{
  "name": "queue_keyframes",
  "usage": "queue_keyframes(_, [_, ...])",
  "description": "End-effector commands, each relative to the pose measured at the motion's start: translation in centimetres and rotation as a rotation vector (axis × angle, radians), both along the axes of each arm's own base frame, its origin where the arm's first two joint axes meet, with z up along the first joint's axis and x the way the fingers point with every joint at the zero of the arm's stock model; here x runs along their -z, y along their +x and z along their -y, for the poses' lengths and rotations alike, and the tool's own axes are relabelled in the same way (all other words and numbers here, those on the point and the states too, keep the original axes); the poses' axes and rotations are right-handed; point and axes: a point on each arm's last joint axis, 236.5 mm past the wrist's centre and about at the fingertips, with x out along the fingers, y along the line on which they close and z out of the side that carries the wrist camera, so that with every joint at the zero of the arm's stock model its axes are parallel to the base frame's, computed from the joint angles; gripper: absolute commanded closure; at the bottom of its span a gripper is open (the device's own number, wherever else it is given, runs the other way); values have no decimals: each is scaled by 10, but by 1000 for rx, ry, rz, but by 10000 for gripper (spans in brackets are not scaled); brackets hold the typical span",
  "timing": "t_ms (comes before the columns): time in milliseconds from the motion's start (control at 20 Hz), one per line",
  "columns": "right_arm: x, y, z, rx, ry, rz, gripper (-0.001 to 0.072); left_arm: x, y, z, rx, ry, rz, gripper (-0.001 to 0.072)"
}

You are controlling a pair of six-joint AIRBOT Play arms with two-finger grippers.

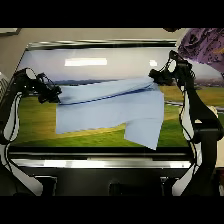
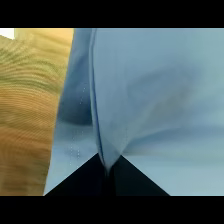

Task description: Fold the clothes and pants, and hang the long-sleeved shirts on hangers.

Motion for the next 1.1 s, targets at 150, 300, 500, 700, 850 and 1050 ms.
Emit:
queue_keyframes(150, [31,-18,5,-8,-31,-117,682,33,-16,1,18,34,-103,691])
queue_keyframes(300, [40,-18,5,-8,-30,-129,682,40,-13,1,17,37,-99,686])
queue_keyframes(500, [48,-20,-11,-13,41,-148,490,34,-6,-4,3,52,-70,240])
queue_keyframes(700, [22,-26,-22,-50,81,-134,229,-15,13,-43,-5,179,28,8])
queue_keyframes(850, [-30,-39,-3,-92,53,-94,167,-82,15,-95,-4,340,130,8])
queue_keyframes(1050, [-71,-97,61,-150,27,-197,169,-140,-17,-130,-62,356,159,9])
